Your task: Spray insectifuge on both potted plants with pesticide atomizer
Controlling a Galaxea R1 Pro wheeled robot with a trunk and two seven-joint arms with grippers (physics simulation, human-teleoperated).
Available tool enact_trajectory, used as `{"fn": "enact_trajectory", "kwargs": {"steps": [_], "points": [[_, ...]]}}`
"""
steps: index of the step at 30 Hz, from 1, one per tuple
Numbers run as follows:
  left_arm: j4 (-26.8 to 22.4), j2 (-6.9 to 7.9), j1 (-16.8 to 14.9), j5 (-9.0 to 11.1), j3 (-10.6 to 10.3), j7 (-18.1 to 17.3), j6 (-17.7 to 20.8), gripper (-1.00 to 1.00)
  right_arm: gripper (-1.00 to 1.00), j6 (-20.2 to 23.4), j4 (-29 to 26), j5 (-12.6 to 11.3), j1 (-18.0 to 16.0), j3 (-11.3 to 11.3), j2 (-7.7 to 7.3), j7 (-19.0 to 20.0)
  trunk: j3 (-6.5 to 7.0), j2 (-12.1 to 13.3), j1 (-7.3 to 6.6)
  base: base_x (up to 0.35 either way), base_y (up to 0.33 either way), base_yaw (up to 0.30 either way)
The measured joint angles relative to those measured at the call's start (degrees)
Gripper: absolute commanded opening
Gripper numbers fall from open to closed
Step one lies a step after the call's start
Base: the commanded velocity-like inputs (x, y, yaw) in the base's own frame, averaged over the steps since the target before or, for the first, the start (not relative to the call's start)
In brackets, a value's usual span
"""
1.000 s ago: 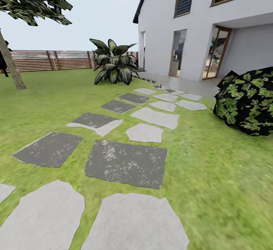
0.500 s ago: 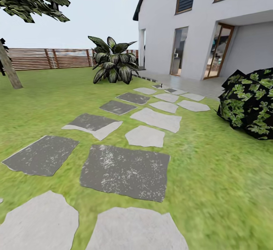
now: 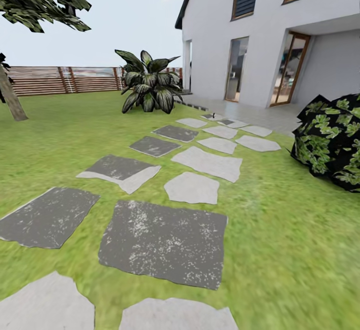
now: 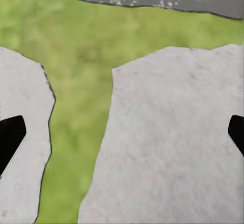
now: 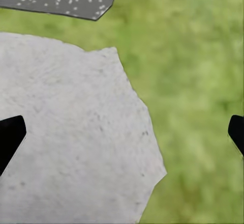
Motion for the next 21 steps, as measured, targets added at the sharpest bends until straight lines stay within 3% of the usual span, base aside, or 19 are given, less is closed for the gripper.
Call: {"fn": "enact_trajectory", "kwargs": {"steps": [21], "points": [[0.00,0.00,-0.02,0.00,0.00,0.00,-0.02,1.00,1.00,0.00,0.09,0.00,-0.01,-0.03,-0.01,-0.01,0.00,0.00,0.00,0.338,0.000,0.000]]}}
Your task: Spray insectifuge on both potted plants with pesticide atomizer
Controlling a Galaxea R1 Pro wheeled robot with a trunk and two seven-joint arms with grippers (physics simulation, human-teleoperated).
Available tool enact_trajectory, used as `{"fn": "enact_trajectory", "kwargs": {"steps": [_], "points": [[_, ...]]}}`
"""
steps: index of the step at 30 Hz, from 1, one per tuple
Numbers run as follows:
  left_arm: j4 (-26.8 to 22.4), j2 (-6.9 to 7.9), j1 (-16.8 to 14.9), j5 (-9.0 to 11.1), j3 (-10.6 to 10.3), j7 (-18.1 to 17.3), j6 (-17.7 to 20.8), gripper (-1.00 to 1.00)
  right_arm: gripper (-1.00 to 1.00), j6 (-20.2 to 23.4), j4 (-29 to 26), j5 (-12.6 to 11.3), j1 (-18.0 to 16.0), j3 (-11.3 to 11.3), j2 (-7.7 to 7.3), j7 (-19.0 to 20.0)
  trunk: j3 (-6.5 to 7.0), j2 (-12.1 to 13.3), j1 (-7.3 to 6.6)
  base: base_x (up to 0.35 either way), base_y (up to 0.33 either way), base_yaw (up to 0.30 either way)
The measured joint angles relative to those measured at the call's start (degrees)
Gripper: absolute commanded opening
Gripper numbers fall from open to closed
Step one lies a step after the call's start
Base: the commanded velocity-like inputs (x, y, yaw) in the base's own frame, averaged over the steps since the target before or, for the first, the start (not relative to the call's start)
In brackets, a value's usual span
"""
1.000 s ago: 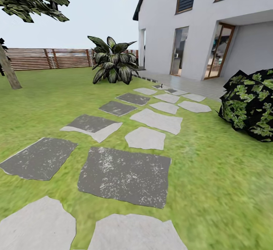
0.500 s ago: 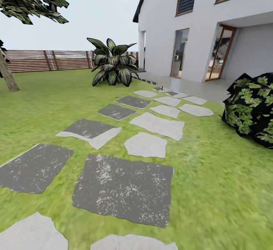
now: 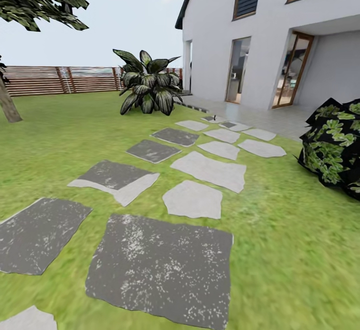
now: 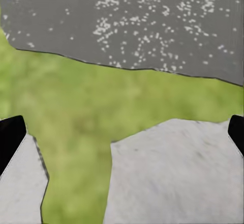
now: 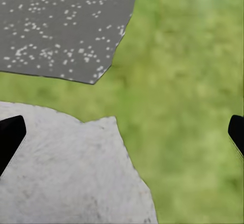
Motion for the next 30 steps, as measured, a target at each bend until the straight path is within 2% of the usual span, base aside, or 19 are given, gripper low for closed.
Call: {"fn": "enact_trajectory", "kwargs": {"steps": [30], "points": [[0.00,0.00,0.00,0.00,0.00,0.00,0.02,1.00,1.00,0.00,0.09,0.00,-0.01,0.00,0.00,0.00,0.00,0.00,0.00,0.338,0.000,0.000]]}}
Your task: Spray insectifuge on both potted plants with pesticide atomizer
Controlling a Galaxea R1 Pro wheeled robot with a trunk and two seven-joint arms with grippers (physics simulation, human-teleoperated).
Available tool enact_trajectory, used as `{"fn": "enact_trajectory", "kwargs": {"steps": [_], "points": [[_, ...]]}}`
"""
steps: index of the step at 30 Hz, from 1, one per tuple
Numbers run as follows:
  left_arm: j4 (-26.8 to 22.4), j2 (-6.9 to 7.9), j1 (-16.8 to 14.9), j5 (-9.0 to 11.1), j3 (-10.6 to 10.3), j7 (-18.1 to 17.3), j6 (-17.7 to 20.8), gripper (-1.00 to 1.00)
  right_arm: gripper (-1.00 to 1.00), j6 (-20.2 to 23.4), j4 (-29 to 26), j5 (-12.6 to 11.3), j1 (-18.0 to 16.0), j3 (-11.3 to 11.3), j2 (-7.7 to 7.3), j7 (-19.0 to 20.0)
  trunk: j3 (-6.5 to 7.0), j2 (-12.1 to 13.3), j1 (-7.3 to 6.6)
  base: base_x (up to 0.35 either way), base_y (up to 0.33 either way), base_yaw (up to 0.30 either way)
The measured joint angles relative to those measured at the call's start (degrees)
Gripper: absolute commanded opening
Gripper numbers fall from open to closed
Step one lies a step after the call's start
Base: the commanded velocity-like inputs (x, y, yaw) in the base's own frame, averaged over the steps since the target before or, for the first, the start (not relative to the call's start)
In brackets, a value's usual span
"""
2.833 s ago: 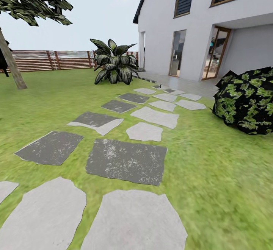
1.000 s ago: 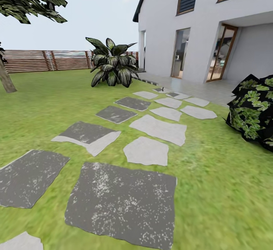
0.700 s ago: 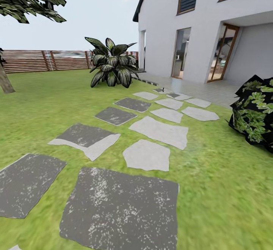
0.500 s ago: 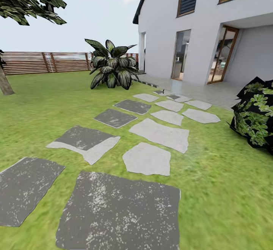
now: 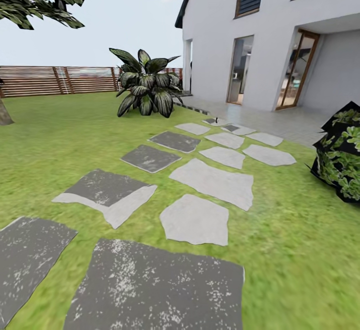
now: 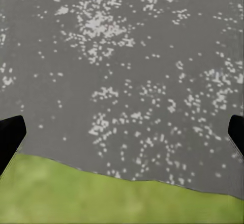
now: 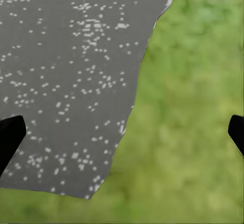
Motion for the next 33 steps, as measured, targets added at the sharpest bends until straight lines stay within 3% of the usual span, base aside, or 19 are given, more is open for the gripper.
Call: {"fn": "enact_trajectory", "kwargs": {"steps": [33], "points": [[0.00,0.00,0.02,0.00,-0.06,0.00,0.00,1.00,1.00,0.00,0.00,0.00,0.01,0.00,0.00,0.00,0.00,0.00,0.00,0.338,0.000,0.000]]}}
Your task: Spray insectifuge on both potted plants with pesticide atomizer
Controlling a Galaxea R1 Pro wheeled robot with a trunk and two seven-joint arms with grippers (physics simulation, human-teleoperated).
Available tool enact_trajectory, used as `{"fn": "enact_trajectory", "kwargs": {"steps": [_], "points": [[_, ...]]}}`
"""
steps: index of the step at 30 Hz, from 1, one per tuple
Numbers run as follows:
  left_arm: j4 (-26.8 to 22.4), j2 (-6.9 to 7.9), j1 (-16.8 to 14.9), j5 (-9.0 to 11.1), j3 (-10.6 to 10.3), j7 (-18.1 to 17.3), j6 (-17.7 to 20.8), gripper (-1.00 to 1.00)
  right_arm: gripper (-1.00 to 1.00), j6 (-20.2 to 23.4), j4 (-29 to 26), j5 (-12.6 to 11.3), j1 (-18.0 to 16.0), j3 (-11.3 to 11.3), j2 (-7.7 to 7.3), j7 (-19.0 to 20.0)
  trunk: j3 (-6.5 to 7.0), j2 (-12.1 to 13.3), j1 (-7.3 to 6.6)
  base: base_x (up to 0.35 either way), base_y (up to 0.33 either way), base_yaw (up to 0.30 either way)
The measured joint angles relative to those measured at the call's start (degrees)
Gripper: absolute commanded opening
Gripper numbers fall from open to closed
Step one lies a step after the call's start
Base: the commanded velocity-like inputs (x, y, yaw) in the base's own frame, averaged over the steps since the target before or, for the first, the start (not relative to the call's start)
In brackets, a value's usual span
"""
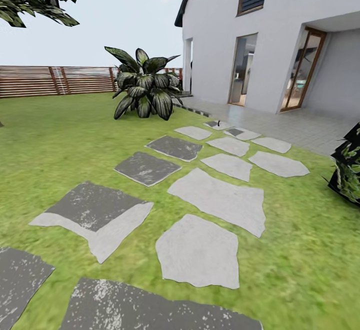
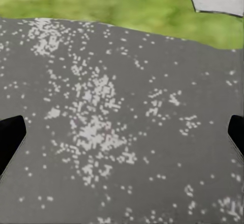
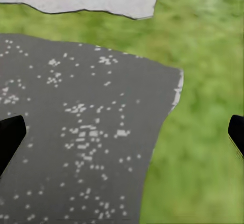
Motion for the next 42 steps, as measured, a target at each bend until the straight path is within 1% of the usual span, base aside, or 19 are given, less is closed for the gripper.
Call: {"fn": "enact_trajectory", "kwargs": {"steps": [42], "points": [[0.00,-0.02,-0.02,0.00,-0.02,-0.02,0.00,1.00,1.00,0.00,-0.04,0.03,-0.01,0.08,0.00,0.06,0.00,0.00,0.00,0.338,0.000,0.000]]}}
